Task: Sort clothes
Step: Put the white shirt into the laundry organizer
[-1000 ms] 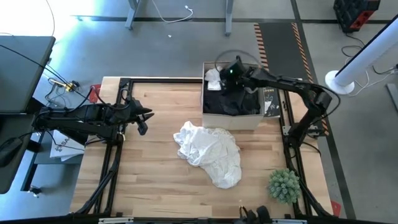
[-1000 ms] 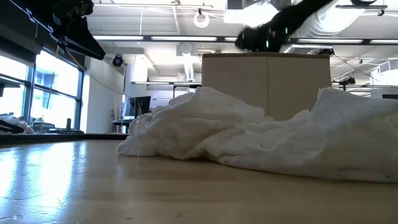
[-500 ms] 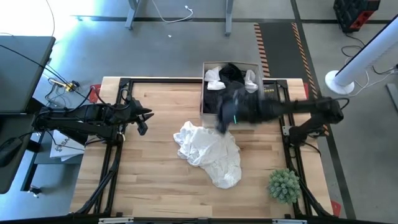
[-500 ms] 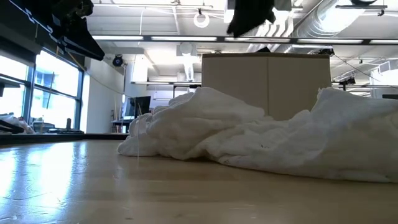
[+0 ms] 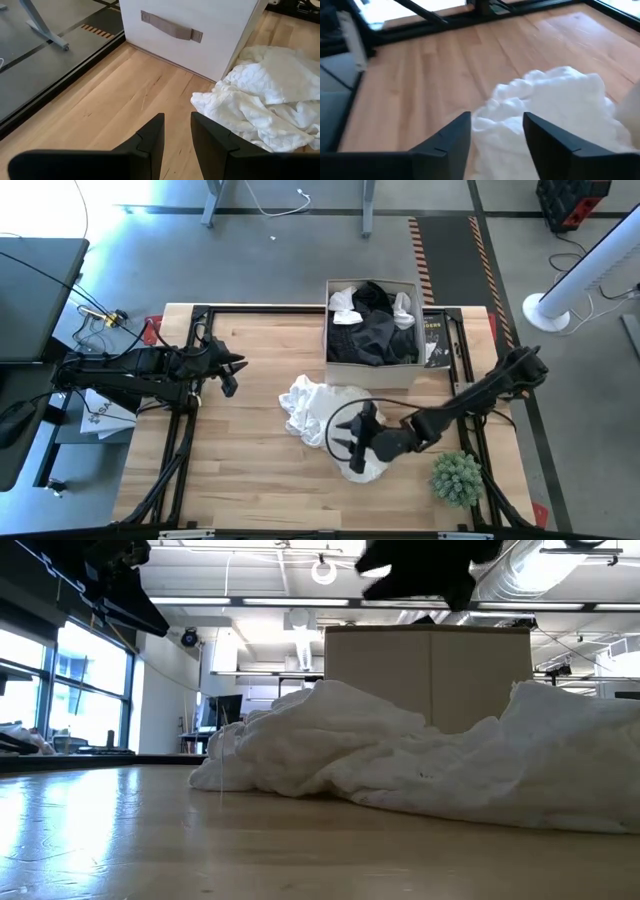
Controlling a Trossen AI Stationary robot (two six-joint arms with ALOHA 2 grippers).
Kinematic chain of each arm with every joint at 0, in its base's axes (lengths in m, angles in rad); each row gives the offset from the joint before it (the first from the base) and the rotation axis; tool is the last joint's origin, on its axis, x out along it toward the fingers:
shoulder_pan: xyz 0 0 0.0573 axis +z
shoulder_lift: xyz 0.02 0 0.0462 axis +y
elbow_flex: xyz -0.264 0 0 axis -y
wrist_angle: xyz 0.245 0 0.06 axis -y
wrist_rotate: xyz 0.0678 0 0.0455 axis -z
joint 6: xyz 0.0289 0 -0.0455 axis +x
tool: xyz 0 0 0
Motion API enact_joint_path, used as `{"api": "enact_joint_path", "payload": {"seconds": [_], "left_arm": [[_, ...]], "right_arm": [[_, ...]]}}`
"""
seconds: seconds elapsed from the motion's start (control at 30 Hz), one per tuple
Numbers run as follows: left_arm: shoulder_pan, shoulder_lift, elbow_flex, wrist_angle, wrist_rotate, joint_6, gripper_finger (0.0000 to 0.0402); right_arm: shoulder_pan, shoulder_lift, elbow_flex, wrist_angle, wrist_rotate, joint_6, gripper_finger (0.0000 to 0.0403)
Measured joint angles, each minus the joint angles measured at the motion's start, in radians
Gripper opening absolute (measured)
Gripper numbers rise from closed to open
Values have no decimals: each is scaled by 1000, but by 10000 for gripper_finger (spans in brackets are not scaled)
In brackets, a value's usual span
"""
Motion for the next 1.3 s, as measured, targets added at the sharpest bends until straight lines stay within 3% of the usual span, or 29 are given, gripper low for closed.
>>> {"api": "enact_joint_path", "payload": {"seconds": [0.17, 0.3, 0.47, 0.6, 0.77, 1.03, 1.13, 1.3], "left_arm": [[0, 0, 0, 1, 0, 0, 93], [0, 0, 0, 1, -1, 0, 93], [0, 0, 0, 3, -1, 1, 93], [0, 0, 0, 1, -1, 0, 93], [0, 0, 0, 2, -1, 0, 93], [0, 0, 0, 1, 4, 0, 93], [0, 0, 0, 1, 5, 0, 93], [0, 0, 0, 2, 5, -1, 93]], "right_arm": [[-79, 2, 1, -55, -26, -21, 278], [-144, 37, 0, -50, -123, -51, 331], [-203, 194, 0, -26, -266, -128, 347], [-218, 354, 12, -28, -269, -151, 343], [-209, 402, 19, -14, -223, -103, 288], [-178, 402, 18, -16, -185, 69, 63], [-155, 393, 18, -24, -157, 130, 58], [-113, 175, -9, -155, -208, 90, 57]]}}
